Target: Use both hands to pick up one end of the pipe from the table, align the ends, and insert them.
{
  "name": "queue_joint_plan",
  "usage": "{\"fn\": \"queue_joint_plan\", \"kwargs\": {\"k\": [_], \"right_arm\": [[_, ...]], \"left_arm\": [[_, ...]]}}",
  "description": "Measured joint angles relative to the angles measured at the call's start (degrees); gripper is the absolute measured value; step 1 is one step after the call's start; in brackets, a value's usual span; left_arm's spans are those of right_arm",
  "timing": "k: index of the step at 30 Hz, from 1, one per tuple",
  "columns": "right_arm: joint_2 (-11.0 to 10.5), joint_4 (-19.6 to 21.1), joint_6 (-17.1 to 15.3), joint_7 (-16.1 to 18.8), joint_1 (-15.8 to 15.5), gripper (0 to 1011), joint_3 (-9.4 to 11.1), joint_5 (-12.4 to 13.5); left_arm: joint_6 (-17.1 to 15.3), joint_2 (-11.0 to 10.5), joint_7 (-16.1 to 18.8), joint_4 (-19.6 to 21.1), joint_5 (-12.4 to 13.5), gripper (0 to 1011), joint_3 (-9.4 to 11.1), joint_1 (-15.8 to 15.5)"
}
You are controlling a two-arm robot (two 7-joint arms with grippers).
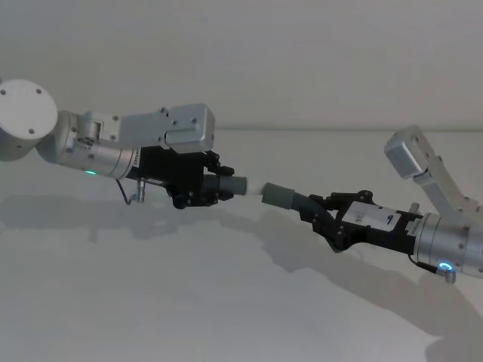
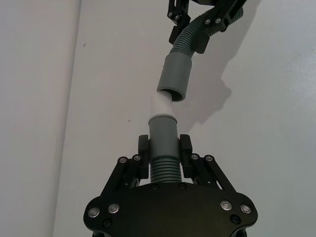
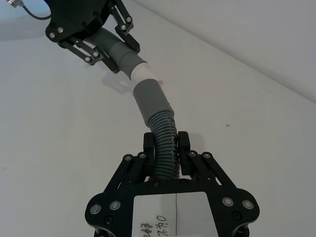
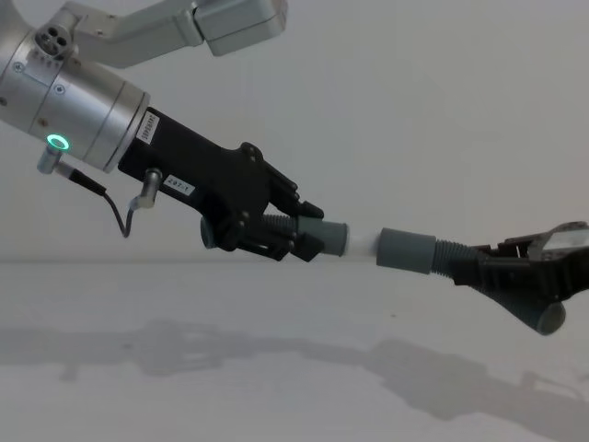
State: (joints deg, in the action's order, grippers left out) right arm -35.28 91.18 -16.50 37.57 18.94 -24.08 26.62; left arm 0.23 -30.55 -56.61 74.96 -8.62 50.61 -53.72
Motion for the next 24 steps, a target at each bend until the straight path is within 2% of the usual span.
{"fn": "queue_joint_plan", "kwargs": {"k": [24], "right_arm": [[0.66,-0.94,-0.69,-1.51,0.79,274,-0.88,1.61]], "left_arm": [[-0.41,-0.74,-0.54,-0.77,-0.46,353,0.13,-0.14]]}}
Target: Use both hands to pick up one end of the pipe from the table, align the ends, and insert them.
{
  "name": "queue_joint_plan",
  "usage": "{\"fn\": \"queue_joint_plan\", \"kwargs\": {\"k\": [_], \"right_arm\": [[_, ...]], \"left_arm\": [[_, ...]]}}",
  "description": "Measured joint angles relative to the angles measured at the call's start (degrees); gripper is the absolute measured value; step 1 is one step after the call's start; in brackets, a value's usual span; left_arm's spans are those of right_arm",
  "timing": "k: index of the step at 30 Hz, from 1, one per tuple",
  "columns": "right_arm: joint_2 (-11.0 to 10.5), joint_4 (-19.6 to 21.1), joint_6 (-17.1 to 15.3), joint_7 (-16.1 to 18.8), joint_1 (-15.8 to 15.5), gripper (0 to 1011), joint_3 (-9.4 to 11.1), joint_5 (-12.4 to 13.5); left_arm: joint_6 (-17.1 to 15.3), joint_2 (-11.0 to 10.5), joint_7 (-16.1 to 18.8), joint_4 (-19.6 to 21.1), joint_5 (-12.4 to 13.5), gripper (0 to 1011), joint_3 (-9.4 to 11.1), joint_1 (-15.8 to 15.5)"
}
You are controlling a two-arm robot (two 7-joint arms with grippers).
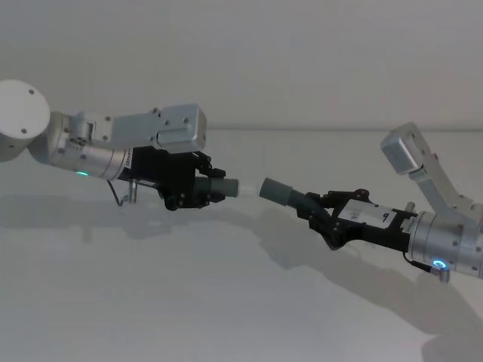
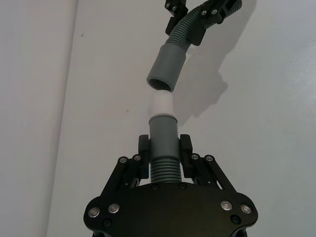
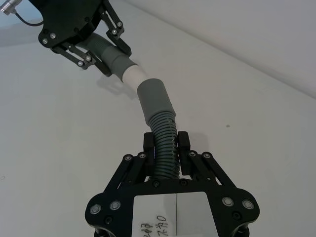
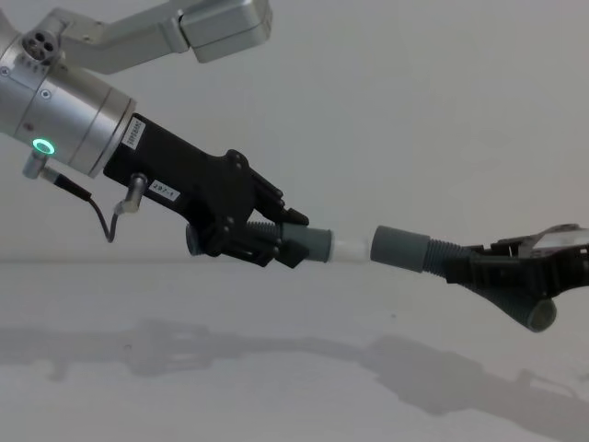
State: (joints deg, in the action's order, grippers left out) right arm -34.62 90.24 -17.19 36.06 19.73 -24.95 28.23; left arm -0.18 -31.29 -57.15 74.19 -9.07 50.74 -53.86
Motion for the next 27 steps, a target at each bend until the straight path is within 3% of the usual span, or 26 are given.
{"fn": "queue_joint_plan", "kwargs": {"k": [27], "right_arm": [[-0.80,-0.77,0.77,0.49,1.66,274,-2.09,0.17]], "left_arm": [[2.34,0.94,-0.65,-2.63,-1.21,353,-0.55,0.04]]}}
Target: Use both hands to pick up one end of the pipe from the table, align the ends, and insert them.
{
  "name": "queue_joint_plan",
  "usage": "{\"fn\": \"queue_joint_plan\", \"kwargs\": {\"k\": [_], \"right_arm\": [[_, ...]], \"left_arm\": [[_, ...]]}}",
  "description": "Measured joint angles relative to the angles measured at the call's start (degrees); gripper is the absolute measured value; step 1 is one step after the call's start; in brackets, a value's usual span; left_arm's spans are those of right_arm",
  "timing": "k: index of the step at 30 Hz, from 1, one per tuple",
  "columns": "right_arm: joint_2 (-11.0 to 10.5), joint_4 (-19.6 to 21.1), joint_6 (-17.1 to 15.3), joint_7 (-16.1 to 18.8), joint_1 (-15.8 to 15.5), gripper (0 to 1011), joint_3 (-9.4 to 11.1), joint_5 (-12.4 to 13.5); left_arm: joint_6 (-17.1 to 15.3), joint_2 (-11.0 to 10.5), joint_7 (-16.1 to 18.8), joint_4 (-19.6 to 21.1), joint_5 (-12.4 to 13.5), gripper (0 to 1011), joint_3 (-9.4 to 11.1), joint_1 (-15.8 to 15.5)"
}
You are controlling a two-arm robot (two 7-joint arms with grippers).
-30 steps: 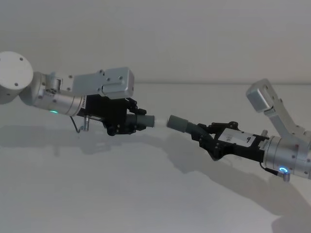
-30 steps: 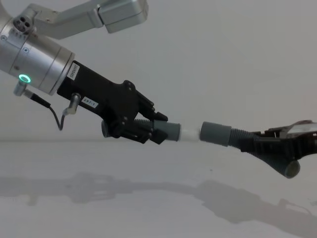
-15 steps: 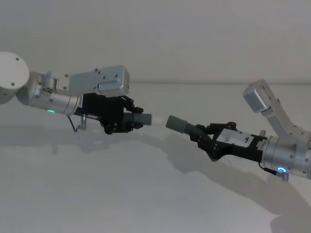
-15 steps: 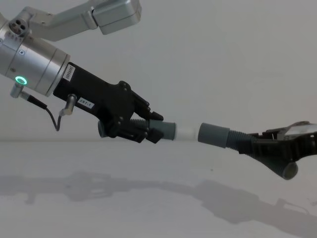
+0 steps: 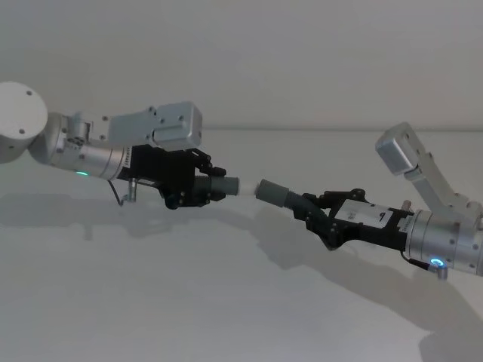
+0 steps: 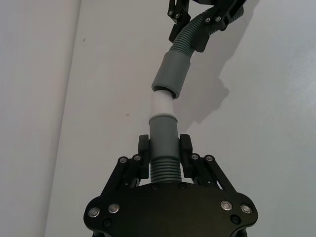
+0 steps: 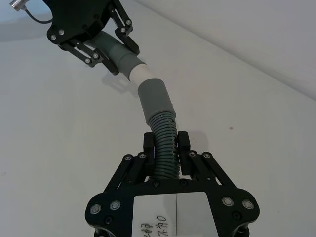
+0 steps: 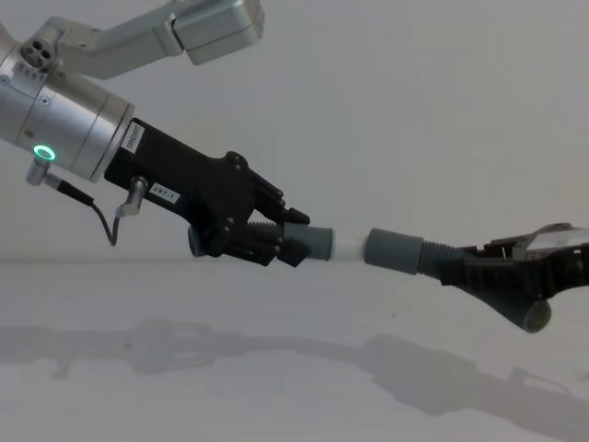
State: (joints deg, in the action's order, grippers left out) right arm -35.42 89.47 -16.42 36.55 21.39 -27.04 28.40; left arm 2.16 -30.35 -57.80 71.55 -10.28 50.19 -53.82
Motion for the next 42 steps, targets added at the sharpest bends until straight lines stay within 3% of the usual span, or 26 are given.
{"fn": "queue_joint_plan", "kwargs": {"k": [42], "right_arm": [[-1.91,0.55,1.05,1.00,1.33,274,-1.63,2.24]], "left_arm": [[0.08,1.17,-0.85,-0.26,-1.81,353,0.83,-0.43]]}}
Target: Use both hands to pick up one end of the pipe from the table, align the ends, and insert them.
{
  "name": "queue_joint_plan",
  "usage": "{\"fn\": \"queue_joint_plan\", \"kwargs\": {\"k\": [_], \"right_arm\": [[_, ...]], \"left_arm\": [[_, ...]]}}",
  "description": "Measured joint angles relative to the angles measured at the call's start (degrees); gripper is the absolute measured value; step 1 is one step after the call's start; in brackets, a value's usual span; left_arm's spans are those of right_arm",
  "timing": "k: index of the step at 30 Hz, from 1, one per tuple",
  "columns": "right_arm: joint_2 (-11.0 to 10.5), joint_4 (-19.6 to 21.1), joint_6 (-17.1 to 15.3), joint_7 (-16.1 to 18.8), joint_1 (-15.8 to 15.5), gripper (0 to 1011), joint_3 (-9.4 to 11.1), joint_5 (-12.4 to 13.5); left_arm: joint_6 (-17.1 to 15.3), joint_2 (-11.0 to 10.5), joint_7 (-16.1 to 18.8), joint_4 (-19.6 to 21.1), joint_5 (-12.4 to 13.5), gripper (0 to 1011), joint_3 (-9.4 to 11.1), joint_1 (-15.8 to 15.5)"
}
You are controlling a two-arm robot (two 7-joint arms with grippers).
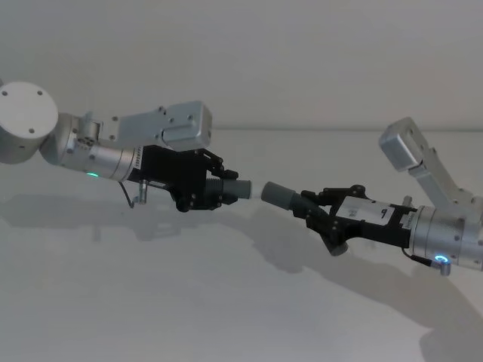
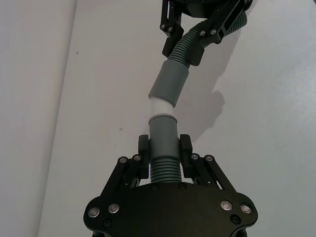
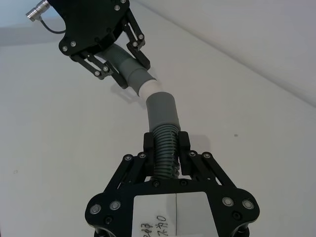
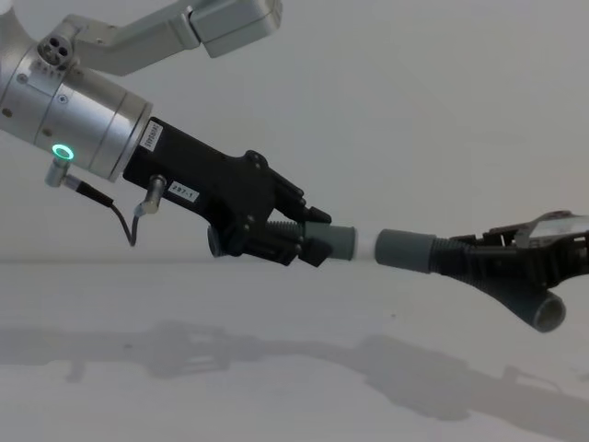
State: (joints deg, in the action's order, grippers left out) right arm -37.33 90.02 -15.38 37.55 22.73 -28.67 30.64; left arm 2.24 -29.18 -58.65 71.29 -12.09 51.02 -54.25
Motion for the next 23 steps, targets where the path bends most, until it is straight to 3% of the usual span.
{"fn": "queue_joint_plan", "kwargs": {"k": [23], "right_arm": [[-0.97,0.94,-1.36,-0.76,-0.15,274,-0.25,0.56]], "left_arm": [[-0.18,0.03,-0.06,0.00,-0.12,353,0.09,-0.05]]}}
